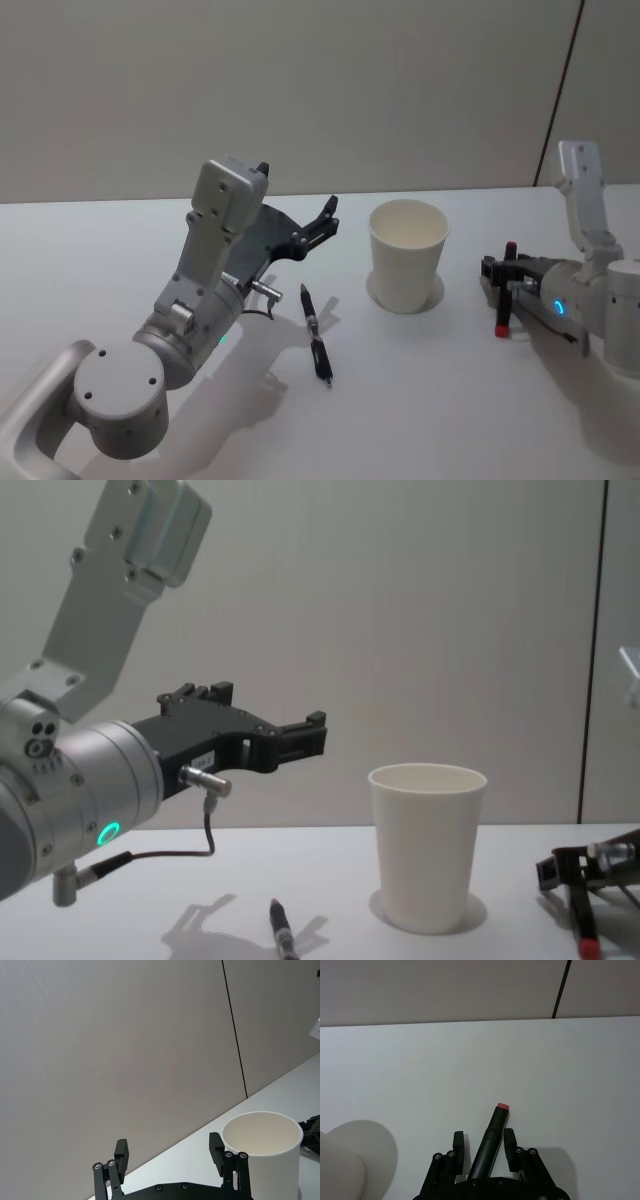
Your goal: Place the pen into the pen holder.
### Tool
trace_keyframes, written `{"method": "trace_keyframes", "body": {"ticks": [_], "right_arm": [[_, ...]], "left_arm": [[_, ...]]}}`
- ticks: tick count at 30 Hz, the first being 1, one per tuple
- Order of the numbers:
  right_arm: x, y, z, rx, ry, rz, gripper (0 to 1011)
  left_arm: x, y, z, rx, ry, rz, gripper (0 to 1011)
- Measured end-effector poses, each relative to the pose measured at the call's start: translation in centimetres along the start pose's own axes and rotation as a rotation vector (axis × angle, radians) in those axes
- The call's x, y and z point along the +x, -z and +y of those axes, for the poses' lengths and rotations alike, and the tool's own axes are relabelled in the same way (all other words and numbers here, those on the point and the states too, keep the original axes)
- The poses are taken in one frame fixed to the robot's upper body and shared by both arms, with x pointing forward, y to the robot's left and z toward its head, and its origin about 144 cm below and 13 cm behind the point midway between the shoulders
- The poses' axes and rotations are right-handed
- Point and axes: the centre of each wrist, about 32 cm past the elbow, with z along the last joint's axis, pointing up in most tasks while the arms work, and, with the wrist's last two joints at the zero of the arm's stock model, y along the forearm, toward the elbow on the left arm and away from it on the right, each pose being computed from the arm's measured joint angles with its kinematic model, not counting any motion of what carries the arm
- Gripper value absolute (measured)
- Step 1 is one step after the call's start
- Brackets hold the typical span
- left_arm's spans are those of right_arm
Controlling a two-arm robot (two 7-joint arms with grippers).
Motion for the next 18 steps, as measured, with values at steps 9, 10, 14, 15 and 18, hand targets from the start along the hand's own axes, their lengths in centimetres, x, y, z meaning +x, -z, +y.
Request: {"method": "trace_keyframes", "body": {"ticks": [9,10,14,15,18], "right_arm": [[0.00,0.00,0.00,0.000,0.000,0.000,418],[0.00,0.00,0.00,0.000,0.000,0.000,415],[0.00,0.00,0.00,0.000,0.000,0.000,390],[0.00,0.00,0.00,0.000,0.000,0.000,377],[0.00,0.00,0.00,0.000,0.000,0.000,364]], "left_arm": [[0.00,0.00,0.00,0.000,0.000,0.000,1001],[0.00,0.00,0.00,0.000,0.000,0.000,1001],[0.00,0.00,0.00,0.000,0.000,0.000,1001],[0.00,0.00,0.00,0.000,0.000,0.000,1001],[0.00,0.00,0.00,0.000,0.000,0.000,1001]]}}
